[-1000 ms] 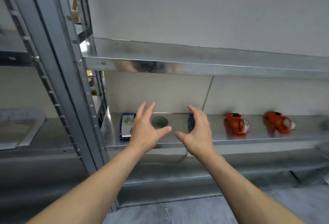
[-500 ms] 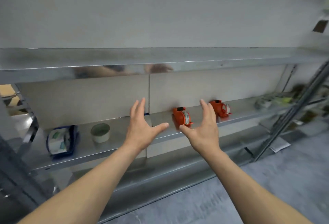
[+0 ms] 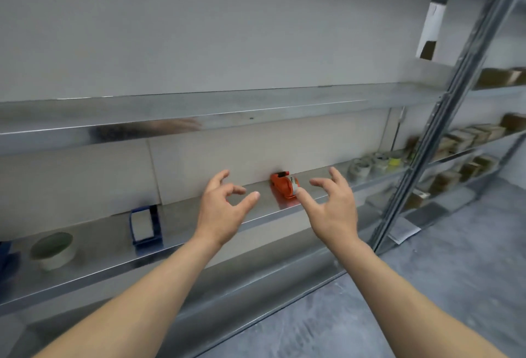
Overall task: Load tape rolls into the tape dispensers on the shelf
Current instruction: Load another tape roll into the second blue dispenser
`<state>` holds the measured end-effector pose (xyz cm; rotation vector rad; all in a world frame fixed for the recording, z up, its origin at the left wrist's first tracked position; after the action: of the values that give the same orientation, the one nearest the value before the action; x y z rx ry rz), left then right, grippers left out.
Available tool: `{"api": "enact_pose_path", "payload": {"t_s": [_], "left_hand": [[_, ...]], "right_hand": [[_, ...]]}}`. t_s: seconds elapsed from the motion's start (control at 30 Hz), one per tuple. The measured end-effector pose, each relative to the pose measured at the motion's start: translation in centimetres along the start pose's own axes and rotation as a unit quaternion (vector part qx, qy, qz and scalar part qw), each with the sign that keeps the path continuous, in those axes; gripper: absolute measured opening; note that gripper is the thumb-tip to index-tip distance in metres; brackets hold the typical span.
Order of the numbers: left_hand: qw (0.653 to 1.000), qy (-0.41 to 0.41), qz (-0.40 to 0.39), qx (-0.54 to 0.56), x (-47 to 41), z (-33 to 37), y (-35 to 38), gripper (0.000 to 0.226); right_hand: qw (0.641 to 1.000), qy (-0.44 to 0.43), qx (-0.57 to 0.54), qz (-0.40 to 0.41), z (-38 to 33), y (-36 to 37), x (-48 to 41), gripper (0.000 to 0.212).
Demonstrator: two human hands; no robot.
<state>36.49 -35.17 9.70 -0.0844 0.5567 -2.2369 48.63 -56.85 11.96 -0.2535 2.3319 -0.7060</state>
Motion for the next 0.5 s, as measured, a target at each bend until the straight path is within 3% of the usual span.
{"api": "enact_pose_path", "payload": {"t_s": [0.1,0.13,0.2,0.27,0.33,0.4,0.5], "left_hand": [[0.999,0.013,-0.035,0.023,-0.7,2.3,3.9,0.086],[0.998,0.008,-0.049,0.038,-1.2,2.6,5.2,0.09],[0.997,0.0,-0.069,0.038,-2.7,3.0,8.0,0.075],[0.998,0.009,-0.065,0.025,-4.6,3.4,10.7,0.052],[0.996,0.017,-0.083,0.032,-6.3,4.2,13.7,0.062],[0.99,-0.012,-0.121,0.075,-8.2,5.0,17.2,0.084],[0.982,-0.048,-0.144,0.111,-11.4,6.3,22.2,0.09]], "right_hand": [[1.0,0.006,-0.01,0.018,2.9,-2.0,-1.5,0.073],[1.0,0.011,-0.015,0.021,3.9,-2.5,-2.1,0.083],[1.0,0.019,0.0,0.021,6.3,-3.2,-3.4,0.088],[0.999,0.024,0.044,0.011,8.8,-3.7,-5.0,0.075],[0.997,0.032,0.072,0.015,11.0,-4.3,-6.8,0.072],[0.996,0.042,0.07,0.026,13.0,-5.2,-8.6,0.085],[0.994,0.066,0.075,0.037,16.3,-6.8,-11.8,0.08]]}}
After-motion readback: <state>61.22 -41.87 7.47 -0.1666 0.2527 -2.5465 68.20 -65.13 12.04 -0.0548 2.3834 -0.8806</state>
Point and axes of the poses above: each hand's wrist, its own x-axis away from the middle knuckle, its own y-axis out of the palm, z = x × y, the point moved 8 cm from there along -x, towards the middle knuckle, and after that the axes turned 13 degrees about -y, right-handed, at the moved point
